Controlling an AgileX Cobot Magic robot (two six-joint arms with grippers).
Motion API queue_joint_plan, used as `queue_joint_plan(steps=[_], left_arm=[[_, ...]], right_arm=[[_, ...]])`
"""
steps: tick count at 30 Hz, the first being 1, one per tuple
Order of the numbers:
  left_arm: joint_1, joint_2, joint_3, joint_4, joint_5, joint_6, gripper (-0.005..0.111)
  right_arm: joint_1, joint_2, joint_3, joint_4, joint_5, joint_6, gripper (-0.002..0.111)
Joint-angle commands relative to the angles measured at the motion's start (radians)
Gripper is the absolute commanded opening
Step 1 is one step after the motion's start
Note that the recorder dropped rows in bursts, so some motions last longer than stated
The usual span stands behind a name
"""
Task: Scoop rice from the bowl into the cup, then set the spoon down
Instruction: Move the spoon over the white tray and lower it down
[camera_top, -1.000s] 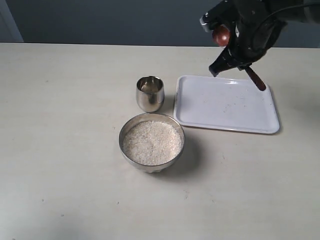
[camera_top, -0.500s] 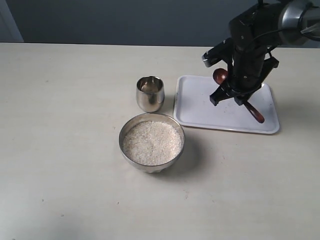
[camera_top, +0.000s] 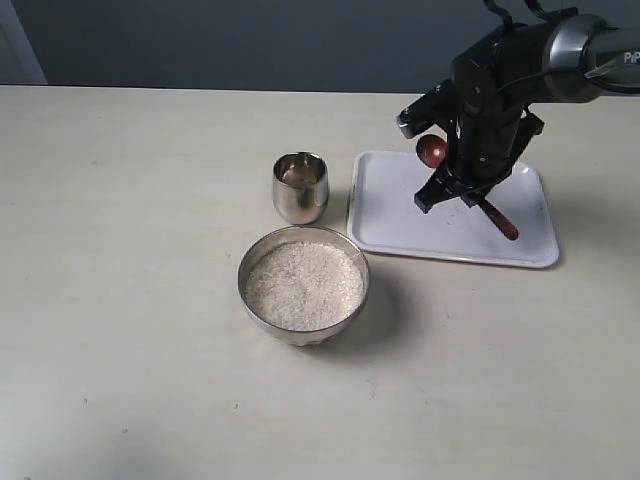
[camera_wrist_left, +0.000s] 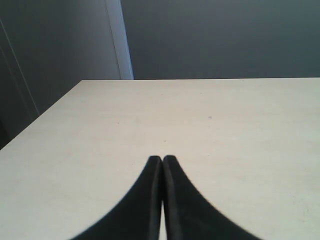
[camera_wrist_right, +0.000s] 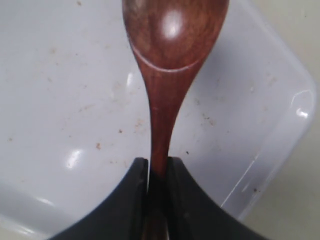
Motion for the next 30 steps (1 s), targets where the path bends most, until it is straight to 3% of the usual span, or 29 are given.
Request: queue_joint_plan(steps=[1, 11, 13, 18, 20, 25, 30], left_arm=[[-0.002, -0.004, -0.003, 0.0, -0.011, -0.003, 0.0], [-0.002, -0.004, -0.003, 0.0, -0.011, -0.003, 0.0], [-0.002, -0.004, -0.003, 0.0, -0.011, -0.003, 0.0], [-0.002, -0.004, -0.003, 0.0, -0.011, -0.003, 0.0], [-0.002, -0.004, -0.003, 0.0, -0.011, -0.003, 0.0], [-0.002, -0.004, -0.003, 0.0, -0.011, -0.003, 0.0], [-0.002, -0.004, -0.003, 0.0, -0.011, -0.003, 0.0]], right_arm=[[-0.005, -0.002, -0.002, -0.029, -0.021, 0.0, -0.001], [-0.005, -0.002, -0.002, -0.019, -0.015, 0.0, 0.002], [-0.005, -0.002, -0.002, -0.012, -0.015, 0.0, 0.012], [-0.005, -0.002, -0.002, -0.014, -0.016, 0.0, 0.052], [-0.005, -0.002, -0.002, -0.014, -0.012, 0.008, 0.059], [-0.005, -0.02, -0.002, -0.022, 0.037, 0.073, 0.051], [-0.005, -0.083, -0.002, 0.008, 0.072, 0.088, 0.024]])
